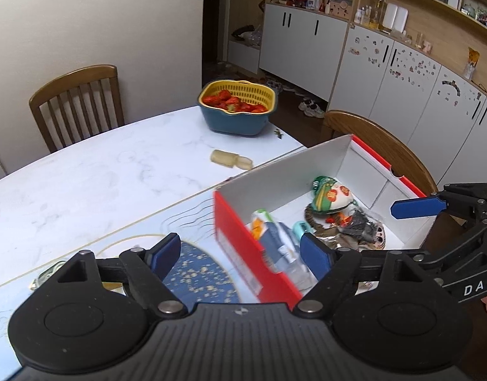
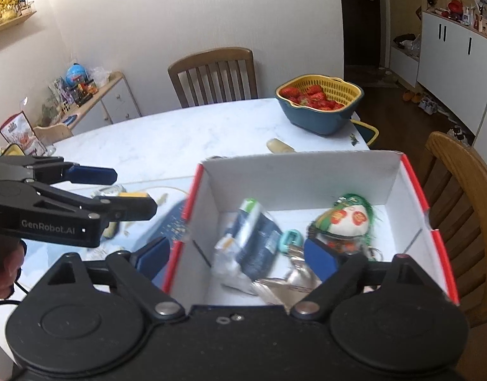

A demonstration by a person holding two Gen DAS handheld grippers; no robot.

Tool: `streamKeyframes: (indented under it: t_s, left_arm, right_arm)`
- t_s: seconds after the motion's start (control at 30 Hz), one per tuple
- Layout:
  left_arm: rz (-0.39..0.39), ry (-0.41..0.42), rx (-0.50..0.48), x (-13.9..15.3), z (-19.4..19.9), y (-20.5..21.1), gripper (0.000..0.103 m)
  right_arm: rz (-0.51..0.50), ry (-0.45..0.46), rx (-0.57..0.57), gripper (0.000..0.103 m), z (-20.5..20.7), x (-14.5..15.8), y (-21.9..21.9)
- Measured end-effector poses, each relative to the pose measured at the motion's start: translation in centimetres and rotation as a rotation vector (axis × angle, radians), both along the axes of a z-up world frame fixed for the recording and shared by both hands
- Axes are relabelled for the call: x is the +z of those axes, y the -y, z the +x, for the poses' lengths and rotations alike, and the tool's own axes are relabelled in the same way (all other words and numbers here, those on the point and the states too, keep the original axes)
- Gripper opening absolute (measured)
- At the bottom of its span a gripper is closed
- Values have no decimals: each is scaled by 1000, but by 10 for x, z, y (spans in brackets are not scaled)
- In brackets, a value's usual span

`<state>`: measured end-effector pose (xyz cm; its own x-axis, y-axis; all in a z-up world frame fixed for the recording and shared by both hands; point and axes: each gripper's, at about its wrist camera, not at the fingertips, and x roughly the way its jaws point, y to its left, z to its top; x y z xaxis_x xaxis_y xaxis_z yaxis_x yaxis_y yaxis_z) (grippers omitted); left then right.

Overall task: Organize objects
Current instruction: 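Withdraw both tools from the box toward the cotton bag and yellow box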

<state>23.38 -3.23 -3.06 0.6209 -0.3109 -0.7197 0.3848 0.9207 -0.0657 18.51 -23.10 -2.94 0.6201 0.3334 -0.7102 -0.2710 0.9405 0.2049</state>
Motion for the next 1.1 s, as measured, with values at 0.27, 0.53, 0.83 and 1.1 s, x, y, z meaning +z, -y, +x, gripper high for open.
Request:
streamKeyframes:
  t_s: [0.27,0.53,0.83,1.1]
  left_arm:
    - [1,14,-1,-1,-4,-42,87]
    - [-7,11,36,-10,0,-87,101]
    - [19,36,106,-27,3,-136,103]
    - [90,50,139,-55,3,-176,103]
  right_arm:
    - [7,24,-1,95,-4,6,-42]
    - [-7,22,25,95,-1,4,-82]
    - [-39,5,74,95,4,-3,-124]
    - [-46,-7,149,95,14,-10,-159]
